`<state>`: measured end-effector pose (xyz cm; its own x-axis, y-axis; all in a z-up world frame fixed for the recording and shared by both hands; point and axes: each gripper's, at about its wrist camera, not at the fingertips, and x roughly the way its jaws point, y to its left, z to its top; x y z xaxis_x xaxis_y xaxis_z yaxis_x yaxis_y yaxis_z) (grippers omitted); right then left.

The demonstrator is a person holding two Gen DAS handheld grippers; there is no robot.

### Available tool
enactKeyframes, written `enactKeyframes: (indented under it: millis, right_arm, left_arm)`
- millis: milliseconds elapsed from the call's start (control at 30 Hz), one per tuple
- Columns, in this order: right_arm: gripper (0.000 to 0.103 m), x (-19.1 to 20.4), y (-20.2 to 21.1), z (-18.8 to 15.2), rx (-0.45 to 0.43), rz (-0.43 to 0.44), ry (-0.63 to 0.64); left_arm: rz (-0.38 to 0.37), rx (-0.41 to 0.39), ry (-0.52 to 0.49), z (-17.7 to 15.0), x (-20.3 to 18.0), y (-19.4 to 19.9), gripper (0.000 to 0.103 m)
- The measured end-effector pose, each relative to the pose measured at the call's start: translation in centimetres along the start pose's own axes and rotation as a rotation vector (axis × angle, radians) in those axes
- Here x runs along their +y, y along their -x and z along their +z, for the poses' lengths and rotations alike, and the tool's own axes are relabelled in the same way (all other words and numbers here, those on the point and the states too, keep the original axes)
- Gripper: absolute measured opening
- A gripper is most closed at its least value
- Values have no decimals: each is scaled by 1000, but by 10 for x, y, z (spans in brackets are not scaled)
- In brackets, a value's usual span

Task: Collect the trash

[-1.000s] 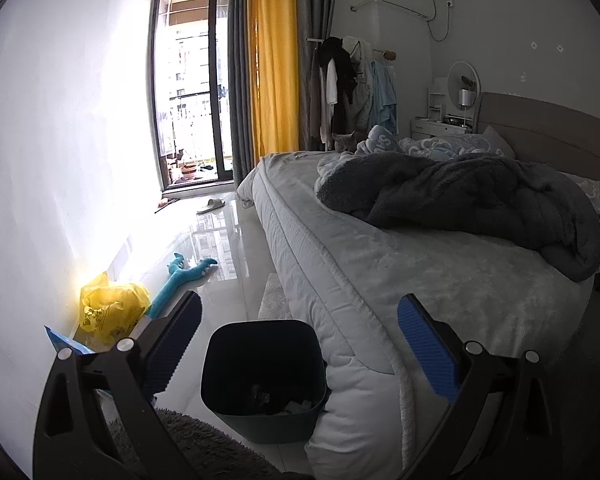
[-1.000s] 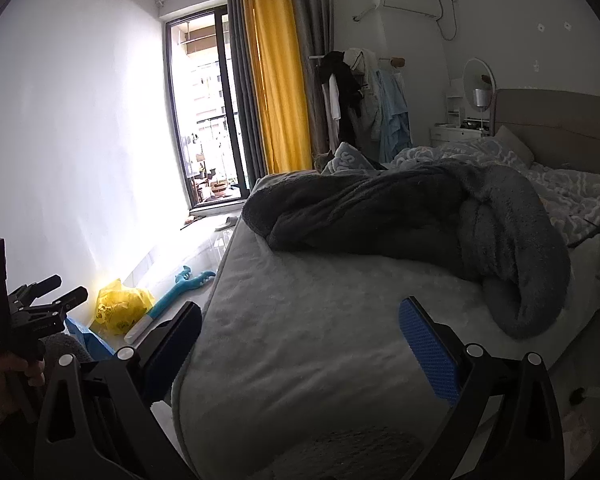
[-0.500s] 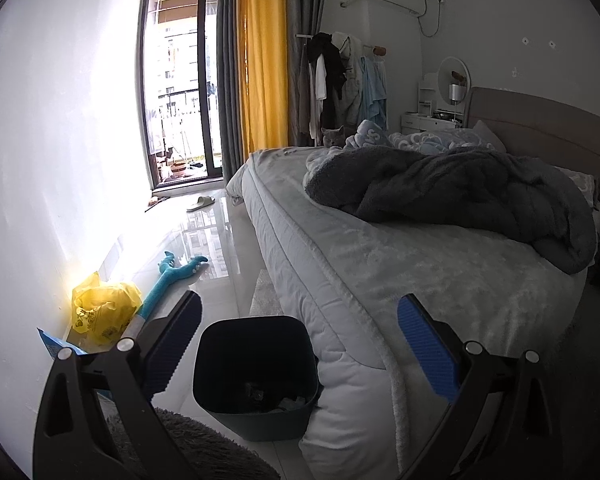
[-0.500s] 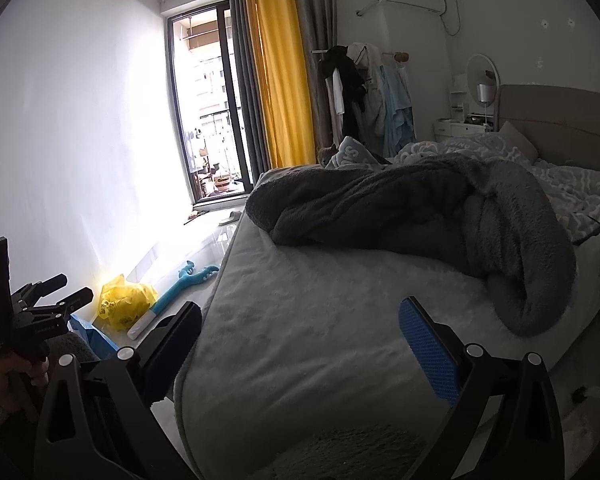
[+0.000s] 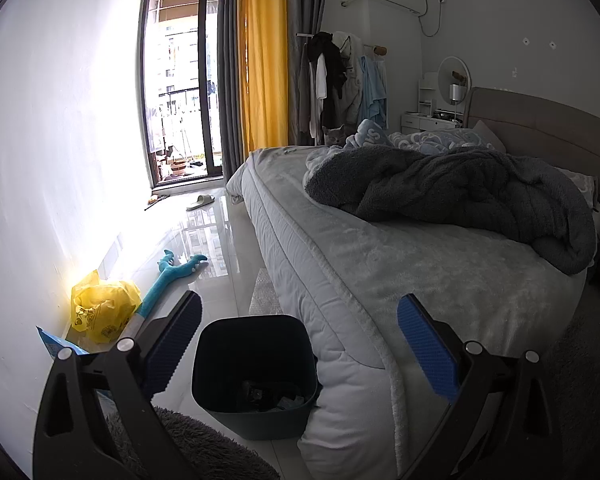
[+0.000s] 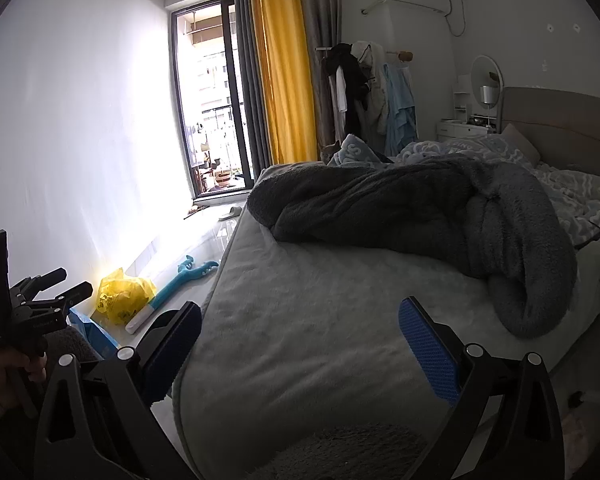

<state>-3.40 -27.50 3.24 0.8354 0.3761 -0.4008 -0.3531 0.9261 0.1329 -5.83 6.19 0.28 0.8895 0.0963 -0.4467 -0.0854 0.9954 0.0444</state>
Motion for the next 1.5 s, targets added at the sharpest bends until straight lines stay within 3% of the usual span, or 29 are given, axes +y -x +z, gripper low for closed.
enactKeyframes:
  millis: [1500]
  right_arm:
    - [100, -2, -1, 1, 2, 3, 1]
  left_arm:
    - [-1, 3, -4, -2, -1, -1, 100]
